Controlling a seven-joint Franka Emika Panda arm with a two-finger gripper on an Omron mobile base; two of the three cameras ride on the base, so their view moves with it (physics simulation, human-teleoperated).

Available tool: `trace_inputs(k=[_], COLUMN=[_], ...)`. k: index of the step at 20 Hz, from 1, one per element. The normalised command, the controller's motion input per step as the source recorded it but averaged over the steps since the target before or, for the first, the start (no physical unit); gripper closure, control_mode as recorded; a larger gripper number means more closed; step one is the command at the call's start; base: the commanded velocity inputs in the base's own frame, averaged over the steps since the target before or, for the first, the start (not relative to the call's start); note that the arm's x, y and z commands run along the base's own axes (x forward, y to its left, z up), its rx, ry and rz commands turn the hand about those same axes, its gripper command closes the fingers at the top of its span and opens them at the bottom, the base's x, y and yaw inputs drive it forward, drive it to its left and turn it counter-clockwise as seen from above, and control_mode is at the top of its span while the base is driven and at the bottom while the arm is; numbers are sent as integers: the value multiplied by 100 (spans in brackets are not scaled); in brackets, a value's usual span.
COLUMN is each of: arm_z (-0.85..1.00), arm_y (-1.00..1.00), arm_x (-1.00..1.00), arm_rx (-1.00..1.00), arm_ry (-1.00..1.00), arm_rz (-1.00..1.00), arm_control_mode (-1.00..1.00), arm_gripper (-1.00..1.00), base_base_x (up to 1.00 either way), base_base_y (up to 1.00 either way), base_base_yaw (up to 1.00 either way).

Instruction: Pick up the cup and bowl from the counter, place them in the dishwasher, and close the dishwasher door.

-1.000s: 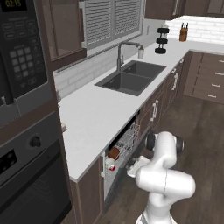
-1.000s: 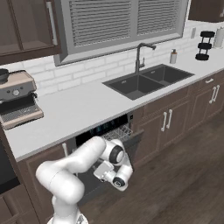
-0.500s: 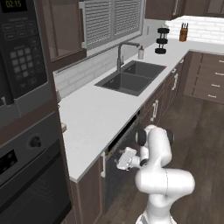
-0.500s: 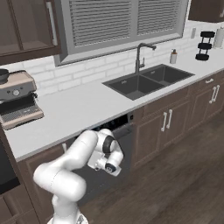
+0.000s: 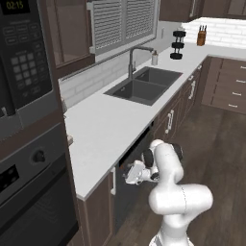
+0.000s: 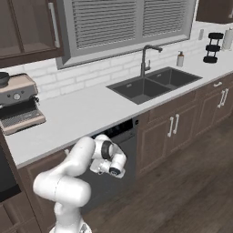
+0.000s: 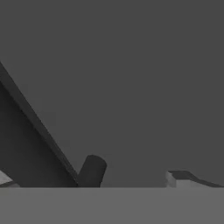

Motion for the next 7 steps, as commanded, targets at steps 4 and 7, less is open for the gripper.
trace_inputs(k=[4,7], arm_z=[-82,-46], arm_y=[100,100], arm_x=[96,58], arm_rx=[-19,-16], arm_ry=[0,2], arm_rz=[-10,-16], arm_control_mode=[-100,-100], arm_gripper=[-100,-100], base_base_x=[0,0], base_base_y=[0,0], base_base_yaw=[0,0])
